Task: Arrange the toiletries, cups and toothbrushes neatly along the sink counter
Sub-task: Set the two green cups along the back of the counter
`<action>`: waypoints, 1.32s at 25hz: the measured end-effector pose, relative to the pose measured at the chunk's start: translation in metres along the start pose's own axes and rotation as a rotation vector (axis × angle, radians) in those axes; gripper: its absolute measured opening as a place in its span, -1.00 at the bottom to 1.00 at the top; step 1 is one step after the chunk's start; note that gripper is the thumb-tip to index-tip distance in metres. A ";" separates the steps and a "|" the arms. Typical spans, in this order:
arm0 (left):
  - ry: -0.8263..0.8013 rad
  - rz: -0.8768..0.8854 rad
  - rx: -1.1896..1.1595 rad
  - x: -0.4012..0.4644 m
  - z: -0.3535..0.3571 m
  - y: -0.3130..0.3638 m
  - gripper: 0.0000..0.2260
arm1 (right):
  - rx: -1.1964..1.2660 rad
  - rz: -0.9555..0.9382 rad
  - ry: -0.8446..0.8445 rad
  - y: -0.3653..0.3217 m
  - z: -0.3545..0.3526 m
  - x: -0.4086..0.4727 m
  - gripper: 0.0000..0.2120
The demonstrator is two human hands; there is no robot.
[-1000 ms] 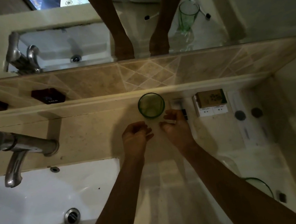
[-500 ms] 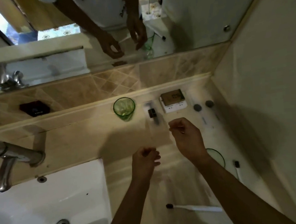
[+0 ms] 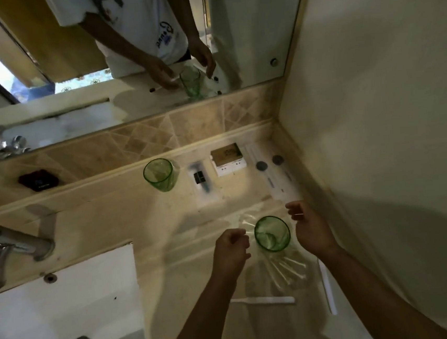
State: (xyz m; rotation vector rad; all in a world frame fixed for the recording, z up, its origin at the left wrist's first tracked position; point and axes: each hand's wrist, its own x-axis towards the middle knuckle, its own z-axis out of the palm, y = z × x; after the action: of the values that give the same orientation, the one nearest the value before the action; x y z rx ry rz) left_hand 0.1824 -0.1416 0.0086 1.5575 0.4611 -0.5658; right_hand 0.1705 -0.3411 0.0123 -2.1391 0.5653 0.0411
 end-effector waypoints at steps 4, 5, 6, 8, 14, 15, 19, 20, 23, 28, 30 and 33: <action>0.015 -0.030 0.031 -0.012 0.022 -0.002 -0.75 | 0.078 0.039 -0.162 0.025 -0.001 -0.007 -0.39; 0.008 -0.027 0.046 -0.013 0.026 -0.005 -0.68 | 0.081 0.046 -0.210 0.027 0.001 -0.010 -0.37; -0.001 -0.012 0.067 -0.013 0.029 -0.006 -0.60 | 0.079 0.039 -0.250 0.027 0.002 -0.013 -0.36; -0.005 0.042 0.135 -0.014 0.037 -0.005 -0.46 | 0.060 -0.017 -0.299 0.027 0.001 -0.017 -0.34; 0.076 0.074 0.165 -0.012 0.046 -0.010 -0.36 | 0.100 -0.115 -0.356 0.032 0.005 -0.015 -0.27; 0.086 0.080 0.157 -0.012 0.046 -0.012 -0.35 | 0.106 -0.113 -0.364 0.032 0.006 -0.015 -0.26; 0.121 0.105 0.116 -0.026 0.035 -0.010 -0.38 | 0.142 -0.118 -0.410 0.033 0.015 -0.019 -0.19; 0.136 0.112 0.093 -0.030 0.028 -0.009 -0.41 | 0.162 -0.116 -0.422 0.030 0.017 -0.021 -0.18; 0.206 0.131 0.016 -0.037 0.001 -0.006 -0.59 | 0.247 -0.104 -0.435 0.015 0.029 -0.029 -0.18; 0.220 0.184 -0.173 -0.054 -0.057 -0.006 -0.83 | 0.353 -0.135 -0.436 -0.033 0.067 -0.051 -0.22; 0.207 0.206 -0.246 -0.062 -0.082 -0.008 -0.86 | 0.365 -0.183 -0.408 -0.053 0.085 -0.064 -0.25; 0.182 0.201 -0.346 -0.070 -0.123 -0.011 -0.84 | 0.364 -0.202 -0.401 -0.081 0.118 -0.089 -0.31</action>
State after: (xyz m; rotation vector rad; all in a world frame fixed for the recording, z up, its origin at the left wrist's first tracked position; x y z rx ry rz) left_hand 0.1297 -0.0152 0.0453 1.3073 0.5039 -0.1771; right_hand 0.1450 -0.1752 0.0241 -1.7569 0.1085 0.2323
